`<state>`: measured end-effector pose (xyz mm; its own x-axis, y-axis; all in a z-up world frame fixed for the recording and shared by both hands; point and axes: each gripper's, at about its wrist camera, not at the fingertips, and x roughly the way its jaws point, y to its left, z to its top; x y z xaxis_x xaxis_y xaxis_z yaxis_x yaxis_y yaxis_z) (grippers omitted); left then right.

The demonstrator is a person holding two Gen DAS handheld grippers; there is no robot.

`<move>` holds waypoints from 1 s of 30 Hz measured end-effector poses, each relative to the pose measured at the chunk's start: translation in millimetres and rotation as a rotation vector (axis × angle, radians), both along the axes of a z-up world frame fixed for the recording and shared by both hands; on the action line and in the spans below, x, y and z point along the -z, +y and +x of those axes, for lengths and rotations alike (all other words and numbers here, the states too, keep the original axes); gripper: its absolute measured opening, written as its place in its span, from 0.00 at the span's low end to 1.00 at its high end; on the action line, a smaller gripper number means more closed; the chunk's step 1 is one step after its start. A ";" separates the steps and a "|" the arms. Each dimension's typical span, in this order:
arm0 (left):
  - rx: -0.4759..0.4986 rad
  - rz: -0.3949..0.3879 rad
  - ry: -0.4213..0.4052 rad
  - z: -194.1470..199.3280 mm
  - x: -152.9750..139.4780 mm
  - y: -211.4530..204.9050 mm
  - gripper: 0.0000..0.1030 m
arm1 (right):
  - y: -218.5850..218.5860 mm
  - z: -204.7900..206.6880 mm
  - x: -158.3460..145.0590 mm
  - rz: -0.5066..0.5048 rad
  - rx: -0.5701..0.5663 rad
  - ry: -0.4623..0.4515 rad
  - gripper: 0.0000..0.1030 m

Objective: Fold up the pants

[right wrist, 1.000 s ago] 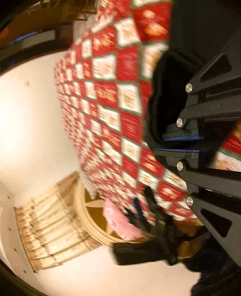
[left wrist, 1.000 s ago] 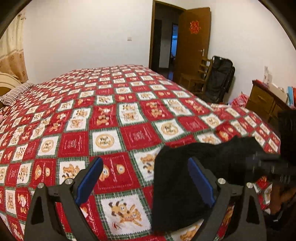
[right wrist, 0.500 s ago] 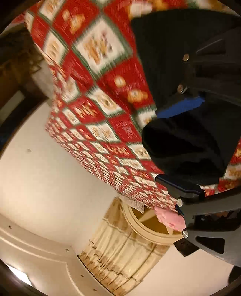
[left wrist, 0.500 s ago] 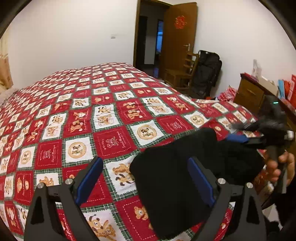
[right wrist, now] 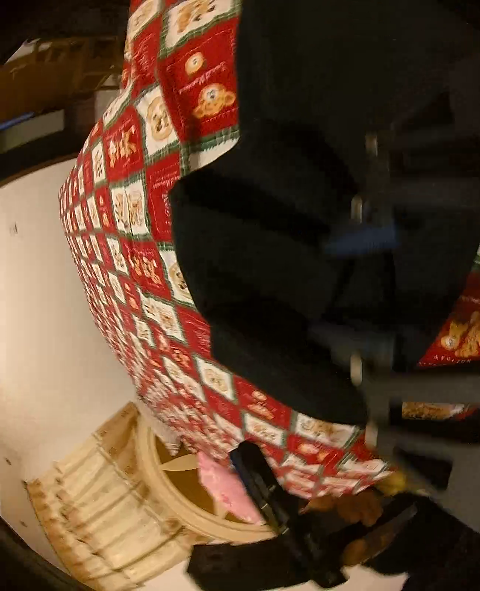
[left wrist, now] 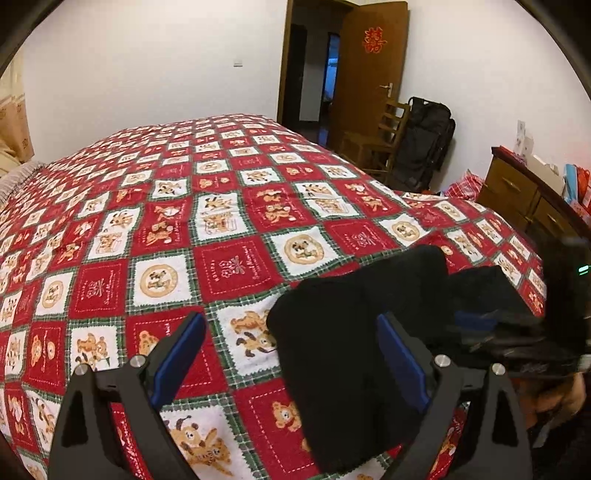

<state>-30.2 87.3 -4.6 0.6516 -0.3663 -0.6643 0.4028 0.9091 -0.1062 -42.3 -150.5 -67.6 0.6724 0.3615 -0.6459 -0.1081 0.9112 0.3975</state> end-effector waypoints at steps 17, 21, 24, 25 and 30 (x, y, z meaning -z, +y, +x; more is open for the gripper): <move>0.055 0.067 0.027 -3.2 20.7 -29.2 0.92 | -98.2 -28.2 -14.5 0.110 0.199 0.029 0.66; 0.047 0.165 0.011 -4.0 33.1 -40.0 0.92 | -87.2 -37.1 -10.6 0.116 0.203 0.001 0.67; 0.013 0.188 0.014 -1.3 38.0 -37.2 0.92 | -77.1 -28.0 -4.5 0.086 0.212 -0.017 0.67; 0.001 0.166 0.025 -0.1 37.5 -32.5 0.92 | -67.6 -17.7 -4.3 0.053 0.201 -0.038 0.66; -0.071 0.064 0.043 5.2 26.3 -4.9 0.92 | -42.3 7.1 3.4 -0.108 0.208 -0.033 0.63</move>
